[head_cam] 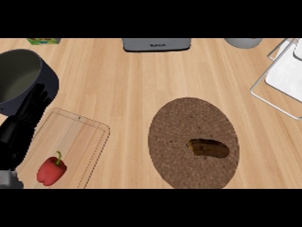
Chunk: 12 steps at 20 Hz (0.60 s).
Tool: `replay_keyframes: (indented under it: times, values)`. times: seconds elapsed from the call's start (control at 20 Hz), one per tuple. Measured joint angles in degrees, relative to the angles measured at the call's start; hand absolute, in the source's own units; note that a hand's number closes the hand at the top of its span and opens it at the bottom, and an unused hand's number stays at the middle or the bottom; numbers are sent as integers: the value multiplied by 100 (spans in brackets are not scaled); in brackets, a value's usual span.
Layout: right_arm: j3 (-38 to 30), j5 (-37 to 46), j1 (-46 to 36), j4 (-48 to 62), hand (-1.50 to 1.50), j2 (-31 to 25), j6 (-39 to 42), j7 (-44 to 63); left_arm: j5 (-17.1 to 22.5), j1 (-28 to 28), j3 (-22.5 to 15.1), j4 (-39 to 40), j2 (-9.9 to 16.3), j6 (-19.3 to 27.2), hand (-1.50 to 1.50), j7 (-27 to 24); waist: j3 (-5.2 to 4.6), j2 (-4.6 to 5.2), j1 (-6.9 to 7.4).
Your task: Pick the pear from the placemat and place it in the tiered shelf
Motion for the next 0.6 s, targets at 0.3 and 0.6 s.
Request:
replay_keyframes:
  times: [0.3,0.6]
  values:
    - [-120,-869,-395,324,150,-265,409,683,-88,-145,-136,105,-77,-53,0,-63,-3,36,191]
    - [646,-2858,-619,693,150,-32,1076,1707,-94,-278,-188,132,-86,-85,0,-29,-15,62,344]
